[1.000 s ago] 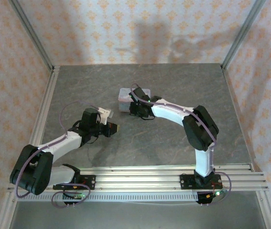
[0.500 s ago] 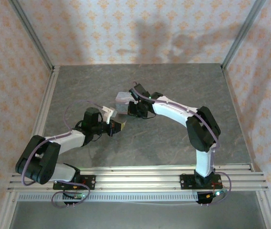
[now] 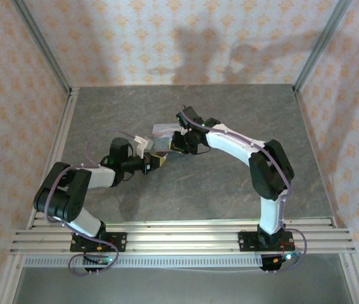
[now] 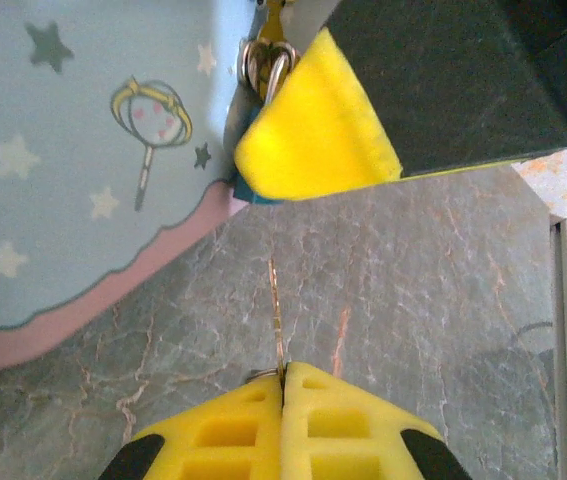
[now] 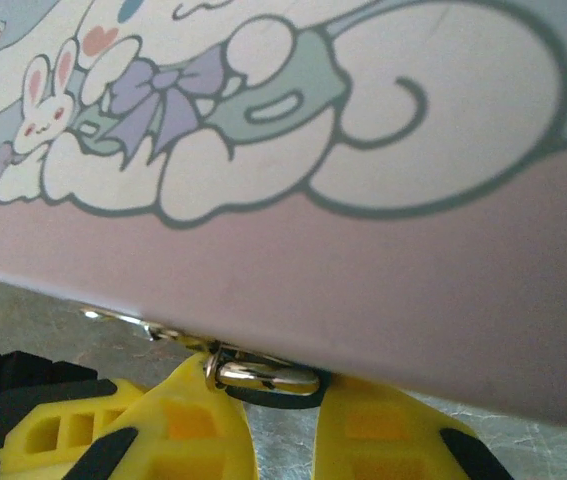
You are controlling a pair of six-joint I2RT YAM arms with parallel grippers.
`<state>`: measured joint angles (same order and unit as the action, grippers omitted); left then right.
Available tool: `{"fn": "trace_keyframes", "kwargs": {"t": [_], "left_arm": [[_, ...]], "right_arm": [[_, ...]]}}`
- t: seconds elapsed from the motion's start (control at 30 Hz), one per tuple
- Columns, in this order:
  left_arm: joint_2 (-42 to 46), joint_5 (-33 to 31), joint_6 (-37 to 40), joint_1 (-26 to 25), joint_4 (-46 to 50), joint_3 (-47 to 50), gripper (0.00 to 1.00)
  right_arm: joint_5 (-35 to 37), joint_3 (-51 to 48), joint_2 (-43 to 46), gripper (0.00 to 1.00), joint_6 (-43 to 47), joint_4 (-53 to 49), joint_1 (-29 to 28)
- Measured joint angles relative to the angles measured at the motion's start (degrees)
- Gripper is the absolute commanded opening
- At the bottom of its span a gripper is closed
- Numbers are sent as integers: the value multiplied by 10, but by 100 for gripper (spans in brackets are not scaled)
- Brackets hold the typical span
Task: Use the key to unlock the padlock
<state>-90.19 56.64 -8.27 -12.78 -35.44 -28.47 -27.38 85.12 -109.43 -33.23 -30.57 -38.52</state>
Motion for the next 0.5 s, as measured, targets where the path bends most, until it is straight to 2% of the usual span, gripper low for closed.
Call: {"fn": "trace_keyframes", "kwargs": {"t": [0.5], "left_arm": [[-44,6,-9,4,-94,-1,0]], "right_arm": [[-46,0,0,7,-17,0,16]]}}
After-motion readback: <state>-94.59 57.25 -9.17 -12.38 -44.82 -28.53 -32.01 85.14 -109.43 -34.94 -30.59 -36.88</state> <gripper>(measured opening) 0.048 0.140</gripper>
